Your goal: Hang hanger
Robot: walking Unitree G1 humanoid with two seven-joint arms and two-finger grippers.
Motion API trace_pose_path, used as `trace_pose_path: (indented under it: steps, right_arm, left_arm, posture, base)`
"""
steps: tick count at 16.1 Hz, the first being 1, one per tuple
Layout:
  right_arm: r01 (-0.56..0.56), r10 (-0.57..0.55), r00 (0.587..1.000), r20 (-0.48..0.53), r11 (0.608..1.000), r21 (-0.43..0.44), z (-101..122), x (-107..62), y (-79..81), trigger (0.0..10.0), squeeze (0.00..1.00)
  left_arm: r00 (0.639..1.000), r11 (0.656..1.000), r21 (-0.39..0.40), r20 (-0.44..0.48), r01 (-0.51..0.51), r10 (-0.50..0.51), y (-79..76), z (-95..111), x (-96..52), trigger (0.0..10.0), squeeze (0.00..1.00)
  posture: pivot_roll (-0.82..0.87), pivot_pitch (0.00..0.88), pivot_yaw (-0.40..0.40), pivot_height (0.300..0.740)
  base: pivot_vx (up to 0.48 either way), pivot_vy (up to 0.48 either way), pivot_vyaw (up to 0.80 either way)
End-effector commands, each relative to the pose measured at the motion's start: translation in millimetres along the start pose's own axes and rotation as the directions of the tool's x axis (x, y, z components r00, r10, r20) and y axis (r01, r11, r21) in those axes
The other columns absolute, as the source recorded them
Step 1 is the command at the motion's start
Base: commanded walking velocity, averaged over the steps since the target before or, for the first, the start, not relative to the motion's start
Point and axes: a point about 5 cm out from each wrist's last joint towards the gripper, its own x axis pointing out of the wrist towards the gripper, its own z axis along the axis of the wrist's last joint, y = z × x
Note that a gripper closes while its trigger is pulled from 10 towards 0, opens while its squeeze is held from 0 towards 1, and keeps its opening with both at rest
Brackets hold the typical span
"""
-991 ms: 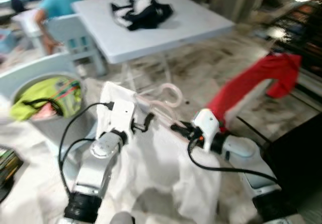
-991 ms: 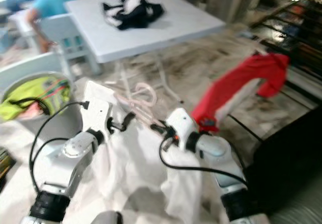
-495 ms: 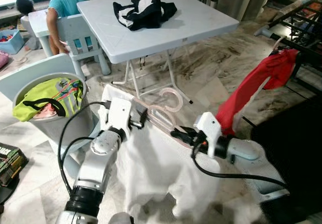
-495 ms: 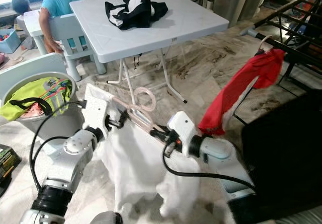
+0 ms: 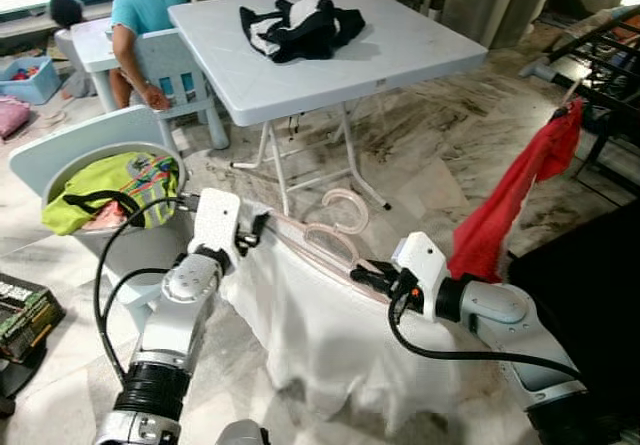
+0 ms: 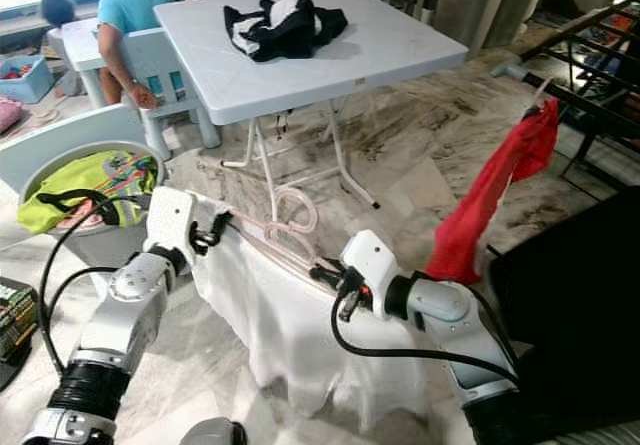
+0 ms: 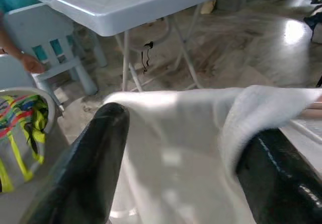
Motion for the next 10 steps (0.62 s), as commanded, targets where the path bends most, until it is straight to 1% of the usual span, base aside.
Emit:
trace_pose_path:
  steps: [1, 2, 3, 5, 7, 8, 10]
  right_arm:
    - [0.042, -0.041, 0.999, 0.017, 0.999, -0.034, 6, -1.8, -9.0, 10.0, 0.0]
    - [0.042, -0.041, 0.999, 0.029, 0.999, -0.029, 9, -3.0, -10.5, 10.0, 0.0]
    - [0.048, -0.047, 0.999, 0.018, 0.998, -0.038, 8, -5.4, -12.7, 10.0, 0.0]
    - [0.09, -0.091, 0.996, -0.018, 0.994, -0.065, 2, -10.8, -20.6, 10.0, 0.0]
    - [0.14, -0.144, 0.988, -0.045, 0.986, -0.088, -2, -12.3, -28.5, 10.0, 0.0]
    - [0.147, -0.155, 0.986, -0.064, 0.982, -0.115, -5, -14.0, -30.3, 10.0, 0.0]
    - [0.122, -0.143, 0.982, -0.121, 0.979, -0.166, -16, -21.8, -31.1, 10.0, 0.0]
  left_arm:
    - [0.999, 1.0, 0.022, 0.026, -0.021, 0.021, 4.9, 7, 2.7, 0.0, 0.0]
    - [1.0, 0.999, 0.034, 0.016, -0.025, 0.024, 6.1, 5, 2.5, 0.0, 0.0]
    - [0.999, 0.999, 0.036, 0.01, -0.03, 0.03, 7.9, 3, 1.7, 0.0, 0.0]
    - [0.999, 0.999, 0.04, 0.009, -0.037, 0.037, 10.5, 2, 0.6, 0.0, 0.0]
    - [0.999, 0.998, 0.044, 0.012, -0.042, 0.042, 11.6, 2, -0.3, 0.0, 0.0]
    - [0.998, 0.997, 0.048, 0.016, -0.053, 0.052, 13.7, 3, -1.3, 0.0, 0.0]
    - [0.995, 0.994, 0.05, 0.03, -0.098, 0.096, 22.5, 5, -2.6, 0.1, 0.0]
  posture:
    - [-0.02, 0.011, -0.011, 0.74]
    - [-0.02, 0.011, -0.011, 0.74]
    - [-0.02, 0.013, -0.011, 0.74]
    - [-0.02, 0.017, -0.011, 0.74]
    - [-0.03, 0.021, -0.01, 0.74]
    - [-0.02, 0.024, -0.009, 0.74]
    - [-0.02, 0.025, -0.008, 0.74]
  base:
    - [0.0, 0.0, 0.0]
    - [0.0, 0.0, 0.0]
    - [0.0, 0.0, 0.0]
    - [0.0, 0.0, 0.0]
    - [0.0, 0.0, 0.0]
    - [0.0, 0.0, 0.0]
    - [0.0, 0.0, 0.0]
